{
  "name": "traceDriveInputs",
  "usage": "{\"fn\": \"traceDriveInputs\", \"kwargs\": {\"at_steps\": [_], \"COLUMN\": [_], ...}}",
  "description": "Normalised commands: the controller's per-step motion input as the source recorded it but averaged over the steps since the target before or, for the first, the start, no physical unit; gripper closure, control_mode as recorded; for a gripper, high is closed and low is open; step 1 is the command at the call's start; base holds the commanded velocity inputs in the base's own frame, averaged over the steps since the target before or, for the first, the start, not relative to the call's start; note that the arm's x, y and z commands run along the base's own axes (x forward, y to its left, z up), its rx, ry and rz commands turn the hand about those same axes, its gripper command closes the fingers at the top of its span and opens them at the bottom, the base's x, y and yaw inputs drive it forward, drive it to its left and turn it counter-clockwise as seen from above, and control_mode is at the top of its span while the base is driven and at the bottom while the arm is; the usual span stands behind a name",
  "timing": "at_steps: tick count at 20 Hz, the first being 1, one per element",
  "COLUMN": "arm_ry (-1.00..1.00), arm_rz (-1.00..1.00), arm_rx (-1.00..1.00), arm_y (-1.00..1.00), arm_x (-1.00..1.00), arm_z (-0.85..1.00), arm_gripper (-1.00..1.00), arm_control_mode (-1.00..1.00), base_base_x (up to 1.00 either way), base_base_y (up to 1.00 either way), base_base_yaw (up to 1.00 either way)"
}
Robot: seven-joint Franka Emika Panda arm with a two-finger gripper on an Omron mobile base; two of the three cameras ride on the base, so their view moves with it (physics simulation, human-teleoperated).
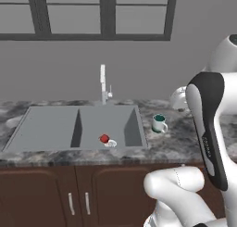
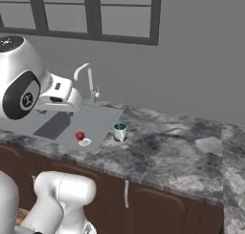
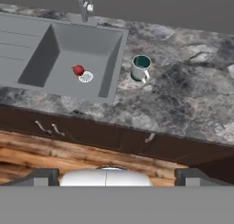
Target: Clear the mugs and bowl far away from the sink.
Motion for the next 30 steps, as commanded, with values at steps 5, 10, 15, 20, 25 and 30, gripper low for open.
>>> {"fn": "traceDriveInputs", "kwargs": {"at_steps": [5,10,15,20,25,30], "arm_ry": [0.00,0.00,0.00,0.00,0.00,0.00], "arm_rz": [0.00,0.00,0.00,0.00,0.00,0.00], "arm_rx": [0.00,0.00,0.00,0.00,0.00,0.00], "arm_y": [0.00,0.00,0.00,0.00,0.00,0.00], "arm_x": [0.00,0.00,0.00,0.00,0.00,0.00], "arm_z": [0.00,0.00,0.00,0.00,0.00,0.00], "arm_gripper": [-1.00,-1.00,-1.00,-1.00,-1.00,-1.00], "arm_control_mode": [1.00,1.00,1.00,1.00,1.00,1.00], "base_base_x": [0.37,0.12,0.04,0.00,0.00,-0.01], "base_base_y": [-0.57,-0.70,-0.65,-0.52,-0.09,0.00], "base_base_yaw": [0.14,0.10,-0.09,-0.31,0.08,0.49]}}
